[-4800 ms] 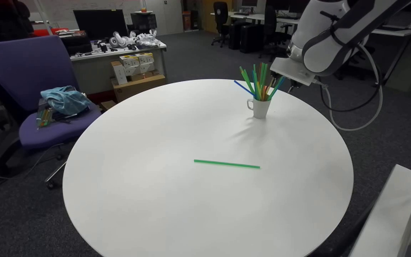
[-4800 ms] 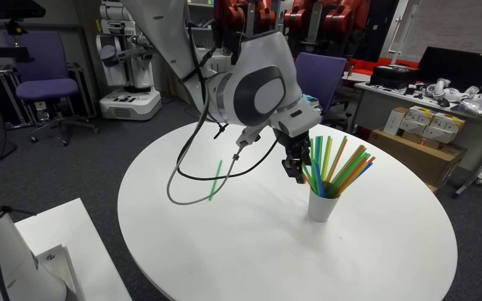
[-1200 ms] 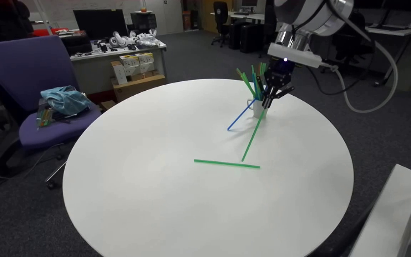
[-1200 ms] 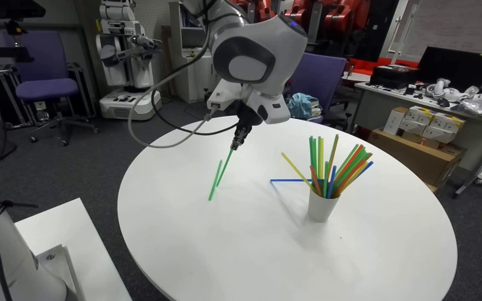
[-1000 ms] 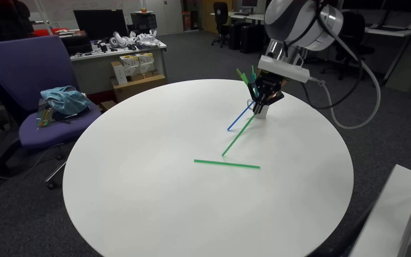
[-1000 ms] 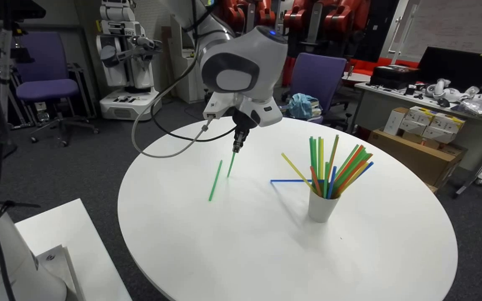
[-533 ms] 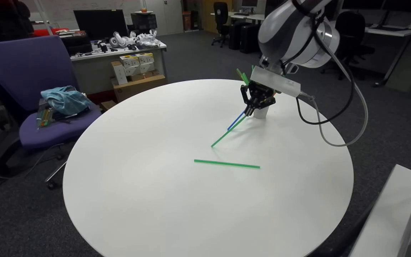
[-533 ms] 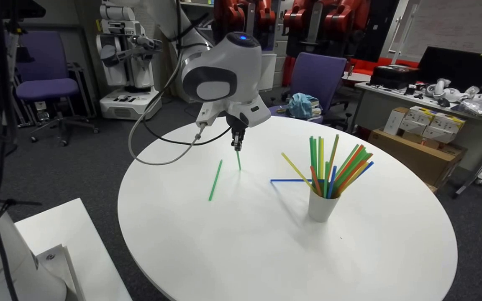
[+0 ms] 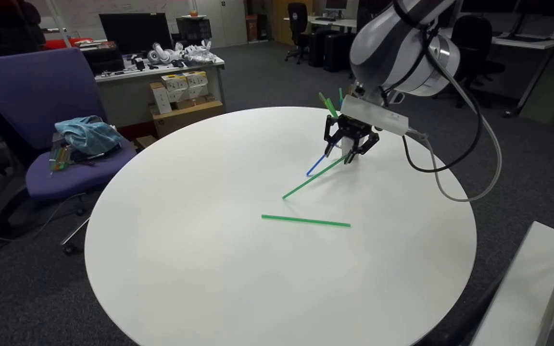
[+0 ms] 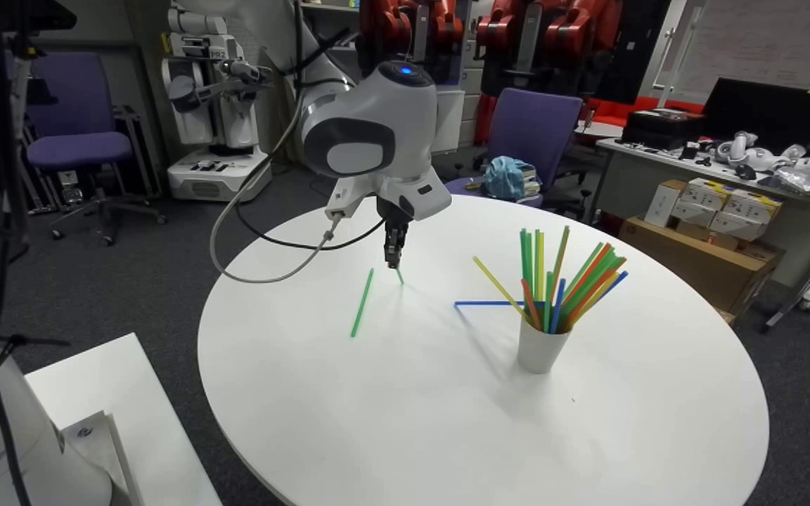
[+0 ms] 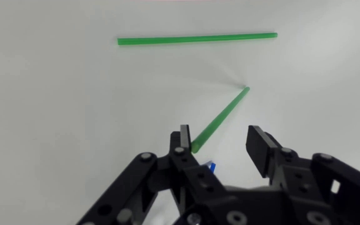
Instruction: Remove two straws from the cup and place them close to each other on the table
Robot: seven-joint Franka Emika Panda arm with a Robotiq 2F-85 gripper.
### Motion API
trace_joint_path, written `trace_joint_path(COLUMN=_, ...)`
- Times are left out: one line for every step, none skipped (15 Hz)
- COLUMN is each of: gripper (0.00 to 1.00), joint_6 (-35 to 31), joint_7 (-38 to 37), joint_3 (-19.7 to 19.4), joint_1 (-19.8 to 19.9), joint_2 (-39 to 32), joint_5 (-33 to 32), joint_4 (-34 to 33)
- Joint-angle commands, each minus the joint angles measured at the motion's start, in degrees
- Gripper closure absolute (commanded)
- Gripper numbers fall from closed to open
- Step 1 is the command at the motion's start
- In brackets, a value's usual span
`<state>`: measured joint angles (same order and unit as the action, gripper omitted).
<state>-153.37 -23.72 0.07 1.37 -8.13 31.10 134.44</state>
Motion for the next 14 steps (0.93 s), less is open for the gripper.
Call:
trace_joint_path(gripper=0.13, joint_6=-0.27, joint_7=1.72, joint_3=-0.5, joint_1=0.22, joint_2=1.42, joint_5=-1.28, joint_4=1.24)
trace_joint_path(gripper=0.06, joint_6=-0.11, joint_7=1.29, joint_3=-0.87, joint_1=0.15, joint_2=1.66, joint_5=-3.02, joint_4=1.47)
trace_joint_path(gripper=0.01, joint_6=-0.88, joint_7=0.27, joint_3=-1.5, joint_1=-0.13, joint_2=1.97, joint_5=-5.96, joint_4=1.95)
trace_joint_path(gripper=0.0, joint_6=-1.27, joint_7=-1.18, joint_3=-2.41, joint_1=-0.44, joint_2=2.19, joint_5=-10.05, joint_4=2.34)
trace_joint_path(gripper=0.0, joint_6=-1.82, joint_7=-3.28, joint_3=-3.71, joint_1=-0.87, joint_2=2.45, joint_5=-15.79, joint_4=2.99)
trace_joint_path(gripper=0.0, joint_6=-1.6, joint_7=-5.15, joint_3=-5.01, joint_1=-1.1, joint_2=2.74, joint_5=-21.29, joint_4=3.25)
trace_joint_path(gripper=0.0, joint_6=-0.57, joint_7=-6.84, joint_3=-6.27, joint_1=-1.13, joint_2=2.81, joint_5=-26.48, joint_4=3.21)
trace_joint_path(gripper=0.0, joint_6=1.3, joint_7=-8.54, joint_3=-7.42, joint_1=-1.17, joint_2=2.93, joint_5=-31.57, joint_4=2.75)
trace_joint_path(gripper=0.0, joint_6=2.71, joint_7=-10.85, joint_3=-8.66, joint_1=-1.31, joint_2=2.84, joint_5=-36.68, joint_4=2.18)
trace_joint_path(gripper=0.0, joint_6=3.17, joint_7=-13.98, joint_3=-9.88, joint_1=-1.53, joint_2=2.68, joint_5=-41.8, joint_4=1.74)
trace_joint_path(gripper=0.0, joint_6=2.41, joint_7=-17.17, joint_3=-13.66, joint_1=-4.18, joint_2=2.16, joint_5=-46.64, joint_4=1.2)
trace_joint_path(gripper=0.0, joint_6=2.34, joint_7=-20.37, joint_3=-16.77, joint_1=-6.19, joint_2=1.76, joint_5=-51.83, joint_4=0.35)
trace_joint_path(gripper=0.0, joint_6=2.51, joint_7=-24.1, joint_3=-14.23, joint_1=-3.24, joint_2=2.43, joint_5=-56.81, joint_4=0.65)
trace_joint_path(gripper=0.0, joint_6=2.17, joint_7=-26.32, joint_3=-14.74, joint_1=-3.43, joint_2=2.62, joint_5=-59.24, joint_4=0.6)
